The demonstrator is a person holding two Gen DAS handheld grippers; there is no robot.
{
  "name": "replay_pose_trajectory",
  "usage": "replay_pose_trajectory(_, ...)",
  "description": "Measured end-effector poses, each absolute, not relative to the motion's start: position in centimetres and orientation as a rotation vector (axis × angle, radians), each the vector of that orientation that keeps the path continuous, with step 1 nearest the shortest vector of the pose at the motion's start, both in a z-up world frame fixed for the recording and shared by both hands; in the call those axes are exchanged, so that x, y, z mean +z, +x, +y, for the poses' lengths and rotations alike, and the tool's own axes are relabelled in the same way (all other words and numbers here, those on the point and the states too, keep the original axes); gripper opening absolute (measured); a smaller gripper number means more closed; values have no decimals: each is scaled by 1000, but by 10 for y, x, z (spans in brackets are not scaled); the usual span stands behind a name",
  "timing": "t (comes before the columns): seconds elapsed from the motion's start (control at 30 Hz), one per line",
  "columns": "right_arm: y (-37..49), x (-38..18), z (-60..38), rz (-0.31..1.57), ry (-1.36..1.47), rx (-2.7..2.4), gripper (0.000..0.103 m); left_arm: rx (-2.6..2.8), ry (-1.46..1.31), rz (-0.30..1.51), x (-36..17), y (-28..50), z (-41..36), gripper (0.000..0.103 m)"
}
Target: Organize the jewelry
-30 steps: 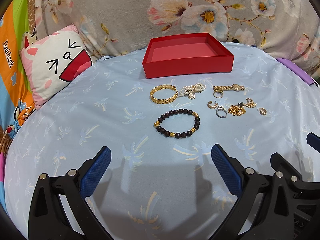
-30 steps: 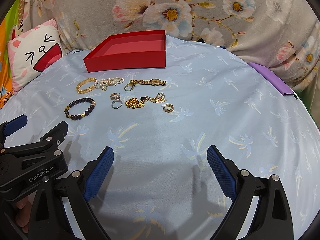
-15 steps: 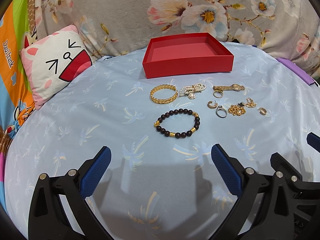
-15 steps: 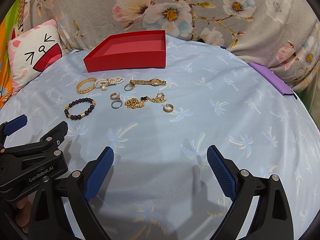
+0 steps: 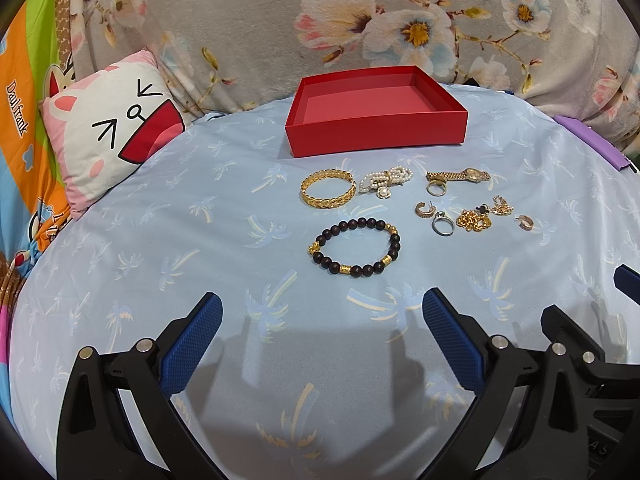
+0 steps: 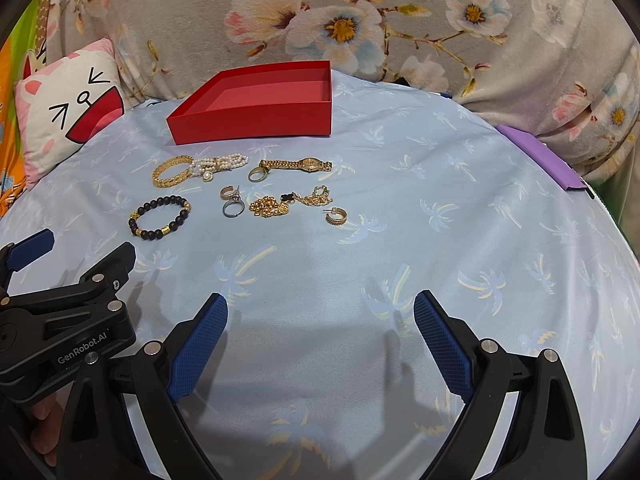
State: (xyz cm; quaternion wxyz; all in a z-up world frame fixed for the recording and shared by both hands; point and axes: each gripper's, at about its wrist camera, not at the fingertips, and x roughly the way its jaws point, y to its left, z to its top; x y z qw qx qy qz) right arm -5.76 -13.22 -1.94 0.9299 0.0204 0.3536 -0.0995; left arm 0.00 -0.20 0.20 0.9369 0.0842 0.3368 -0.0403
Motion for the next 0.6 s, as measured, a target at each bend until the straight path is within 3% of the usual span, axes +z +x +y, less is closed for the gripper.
replay_pose_trajectory(0.6, -51, -24, -140, 773, 82, -155, 92, -105, 79, 733, 5, 9, 22, 98)
